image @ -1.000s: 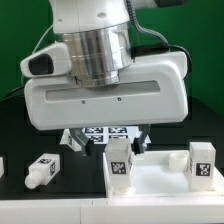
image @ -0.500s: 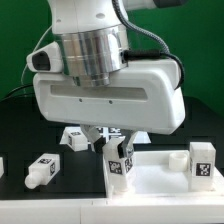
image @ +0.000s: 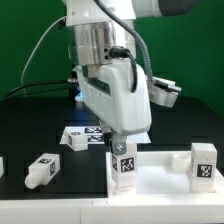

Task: Assemble square table

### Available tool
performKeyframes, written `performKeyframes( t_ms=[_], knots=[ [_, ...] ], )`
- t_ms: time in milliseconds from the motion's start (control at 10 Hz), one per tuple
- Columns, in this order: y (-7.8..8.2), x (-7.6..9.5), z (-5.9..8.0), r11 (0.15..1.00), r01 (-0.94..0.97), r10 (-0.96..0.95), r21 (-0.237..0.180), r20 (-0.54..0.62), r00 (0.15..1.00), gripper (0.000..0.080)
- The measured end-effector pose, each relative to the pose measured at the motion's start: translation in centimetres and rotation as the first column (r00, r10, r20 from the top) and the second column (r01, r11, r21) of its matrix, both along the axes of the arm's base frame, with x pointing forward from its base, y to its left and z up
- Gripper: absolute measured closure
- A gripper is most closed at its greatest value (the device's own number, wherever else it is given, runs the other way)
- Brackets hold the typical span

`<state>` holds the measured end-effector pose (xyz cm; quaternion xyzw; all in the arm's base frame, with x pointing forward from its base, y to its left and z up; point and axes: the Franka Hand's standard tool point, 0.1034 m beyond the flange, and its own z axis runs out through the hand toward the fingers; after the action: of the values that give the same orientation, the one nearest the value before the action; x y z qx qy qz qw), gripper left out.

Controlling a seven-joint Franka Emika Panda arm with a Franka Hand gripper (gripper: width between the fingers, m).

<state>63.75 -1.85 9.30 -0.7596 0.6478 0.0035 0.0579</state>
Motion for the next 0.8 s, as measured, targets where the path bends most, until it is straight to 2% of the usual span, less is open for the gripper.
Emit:
performKeyframes(
  t_ms=[200,400,500,600,700,800],
  knots=[
    [-0.3,-0.2,-0.1,0.995,0.101,-0.101,-0.001,0.011,0.995,0.0517],
    [-0.1,-0.3,-0.1,0.998,0.059,-0.059,-0.006,0.005,0.998,0.0516],
    [0.7,-0.4,0.0,0.999,-0.05,0.05,-0.018,-0.025,0.998,0.0303],
    [1.2,-0.2,0.1,0.968,-0.248,0.246,-0.046,-0.039,0.968,0.0303],
    [1.6,0.0,0.0,0.899,-0.435,0.433,-0.058,-0.04,0.9,0.0178],
    [1.7,-0.2,-0.2,0.863,-0.503,0.501,-0.057,-0.041,0.864,0.0159]
  ],
)
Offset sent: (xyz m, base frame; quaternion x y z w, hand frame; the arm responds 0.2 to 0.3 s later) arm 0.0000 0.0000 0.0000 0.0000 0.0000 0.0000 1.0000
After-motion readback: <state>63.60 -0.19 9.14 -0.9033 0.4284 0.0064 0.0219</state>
